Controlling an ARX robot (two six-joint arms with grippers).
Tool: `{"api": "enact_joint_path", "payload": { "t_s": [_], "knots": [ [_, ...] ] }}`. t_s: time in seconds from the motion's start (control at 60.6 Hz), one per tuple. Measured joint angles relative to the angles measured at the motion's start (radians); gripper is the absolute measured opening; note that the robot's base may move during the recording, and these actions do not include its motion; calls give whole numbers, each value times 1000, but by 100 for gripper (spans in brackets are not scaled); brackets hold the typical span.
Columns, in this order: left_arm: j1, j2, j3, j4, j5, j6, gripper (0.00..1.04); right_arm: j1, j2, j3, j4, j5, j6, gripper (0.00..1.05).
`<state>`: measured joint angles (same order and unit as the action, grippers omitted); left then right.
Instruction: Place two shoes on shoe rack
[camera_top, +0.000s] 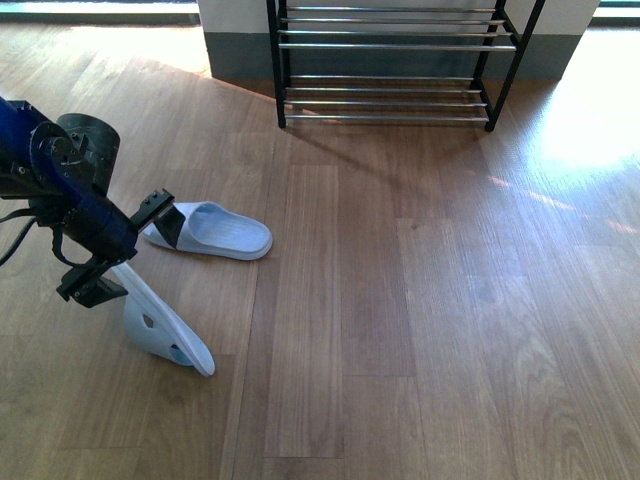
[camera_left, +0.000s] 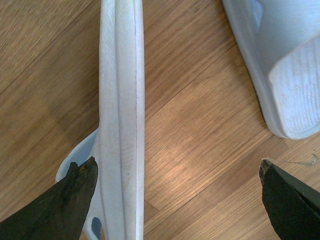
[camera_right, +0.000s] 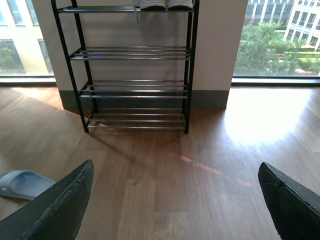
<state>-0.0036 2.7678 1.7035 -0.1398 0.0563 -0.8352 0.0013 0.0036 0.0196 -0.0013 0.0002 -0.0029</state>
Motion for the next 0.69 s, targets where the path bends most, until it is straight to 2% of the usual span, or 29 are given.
{"api": "enact_joint_path", "payload": {
  "t_s": [0.297,0.379,0.478,0.511,0.544,0.577,0.594,0.61,0.676,0.693],
  "knots": [
    [-3,0,18,26,41,32,95,0,0,0,0,0,0,96],
    [-3,-10,1,30,56,13,95,0,0,0,0,0,0,96],
    [5,-92,-101,59,65,-92,95,0,0,0,0,0,0,96],
    [8,-137,-136,27,16,-108,95,0,0,0,0,0,0,96],
    [6,-198,-175,-53,-109,-107,95,0,0,0,0,0,0,96],
    [5,-240,-213,-71,-191,-93,95,0,0,0,0,0,0,96],
    [2,-278,-250,-68,-266,-77,95,0,0,0,0,0,0,96],
    [-6,-349,-334,-4,-415,-20,95,0,0,0,0,0,0,96],
    [-24,-569,-550,203,-686,178,95,0,0,0,0,0,0,96],
    [-27,-610,-584,235,-716,213,95,0,0,0,0,0,0,96]
  ]
}}
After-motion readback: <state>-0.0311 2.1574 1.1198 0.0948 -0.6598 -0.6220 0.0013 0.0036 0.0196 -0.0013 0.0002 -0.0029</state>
